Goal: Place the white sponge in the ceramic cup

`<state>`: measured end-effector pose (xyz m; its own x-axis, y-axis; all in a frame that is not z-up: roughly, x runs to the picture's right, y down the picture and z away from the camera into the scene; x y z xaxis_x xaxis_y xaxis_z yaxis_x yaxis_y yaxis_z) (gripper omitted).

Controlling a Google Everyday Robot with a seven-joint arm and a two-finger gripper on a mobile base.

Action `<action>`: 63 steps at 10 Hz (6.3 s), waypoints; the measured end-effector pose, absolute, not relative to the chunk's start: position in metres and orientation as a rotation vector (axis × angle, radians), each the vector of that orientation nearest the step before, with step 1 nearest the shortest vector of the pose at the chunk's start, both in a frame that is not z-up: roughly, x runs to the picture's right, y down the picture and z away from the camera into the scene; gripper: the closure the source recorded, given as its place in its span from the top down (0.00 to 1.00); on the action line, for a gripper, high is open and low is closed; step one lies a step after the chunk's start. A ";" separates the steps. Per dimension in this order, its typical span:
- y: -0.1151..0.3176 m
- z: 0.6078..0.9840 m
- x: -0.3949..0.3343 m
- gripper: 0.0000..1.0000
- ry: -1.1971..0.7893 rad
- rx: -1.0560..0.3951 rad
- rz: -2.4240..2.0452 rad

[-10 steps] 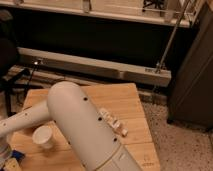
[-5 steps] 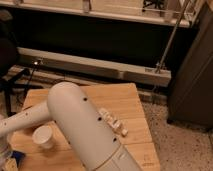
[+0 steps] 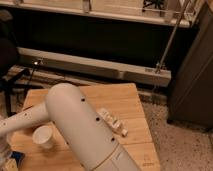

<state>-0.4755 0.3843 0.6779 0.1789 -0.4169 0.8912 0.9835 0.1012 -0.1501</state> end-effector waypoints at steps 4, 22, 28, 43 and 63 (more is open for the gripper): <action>0.386 0.676 -0.480 0.53 -0.811 -0.915 -1.255; 0.159 0.558 -0.457 0.00 -1.261 -0.462 -0.821; 0.126 0.532 -0.373 0.00 -1.568 -0.382 -0.545; 0.196 0.609 -0.319 0.00 -1.762 -0.723 -0.393; 0.200 0.645 -0.320 0.00 -1.678 -0.845 -0.359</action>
<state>-0.3199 0.2002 0.6453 -0.0746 0.3408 0.9372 0.6942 0.6925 -0.1966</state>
